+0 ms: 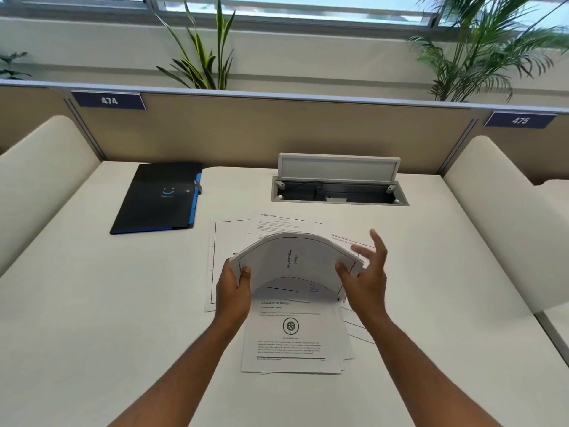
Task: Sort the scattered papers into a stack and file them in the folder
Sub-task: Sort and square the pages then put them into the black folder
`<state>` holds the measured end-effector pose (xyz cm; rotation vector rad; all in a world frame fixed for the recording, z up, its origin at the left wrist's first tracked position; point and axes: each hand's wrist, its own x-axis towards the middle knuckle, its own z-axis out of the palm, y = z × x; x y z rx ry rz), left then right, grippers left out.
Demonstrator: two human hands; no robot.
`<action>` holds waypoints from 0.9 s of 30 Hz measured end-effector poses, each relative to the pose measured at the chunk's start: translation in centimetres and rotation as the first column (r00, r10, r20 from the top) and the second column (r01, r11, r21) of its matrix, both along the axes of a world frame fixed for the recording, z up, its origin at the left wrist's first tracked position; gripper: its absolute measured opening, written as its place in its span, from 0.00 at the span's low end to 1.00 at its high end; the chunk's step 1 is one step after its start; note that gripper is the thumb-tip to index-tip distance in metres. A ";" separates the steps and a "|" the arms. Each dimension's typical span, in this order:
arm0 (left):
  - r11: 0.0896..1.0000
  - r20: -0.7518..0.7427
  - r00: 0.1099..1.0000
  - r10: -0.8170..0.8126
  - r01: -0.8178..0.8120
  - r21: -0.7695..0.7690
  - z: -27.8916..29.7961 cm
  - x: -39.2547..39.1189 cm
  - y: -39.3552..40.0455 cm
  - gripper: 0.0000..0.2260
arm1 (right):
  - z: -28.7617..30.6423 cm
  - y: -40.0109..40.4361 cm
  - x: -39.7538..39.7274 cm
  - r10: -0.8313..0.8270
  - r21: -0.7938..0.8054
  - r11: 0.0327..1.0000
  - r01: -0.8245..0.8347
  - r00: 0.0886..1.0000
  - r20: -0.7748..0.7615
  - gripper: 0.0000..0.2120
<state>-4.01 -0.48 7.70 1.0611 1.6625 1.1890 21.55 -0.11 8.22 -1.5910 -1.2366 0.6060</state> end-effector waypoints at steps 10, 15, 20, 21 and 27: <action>0.996 -0.104 0.995 -0.012 0.021 0.086 0.0 1.0 0.0 0.14 | -2.0 -0.1 -2.0 -0.031 -0.226 0.974 -0.014 0.980 -0.194 0.09; 0.997 -0.078 0.996 -0.041 0.046 0.059 -1.1 1.2 -1.1 0.08 | -3.1 -1.0 -1.6 -0.031 -0.280 0.960 -0.027 0.979 -0.202 0.17; 0.994 -0.110 0.989 -0.101 0.106 0.036 -1.6 1.2 -1.3 0.12 | -3.7 -1.4 -1.3 -0.042 -0.311 0.950 -0.035 0.971 -0.235 0.15; 0.994 -0.107 0.989 -0.102 0.105 0.018 -1.8 1.1 -1.2 0.14 | -3.9 -1.5 -1.2 -0.044 -0.327 0.944 -0.036 0.971 -0.233 0.16; 0.996 -0.169 0.984 0.065 -0.054 0.066 -0.4 0.7 0.5 0.13 | -2.0 0.4 -0.2 -0.095 -0.193 0.979 0.056 0.976 -0.196 0.04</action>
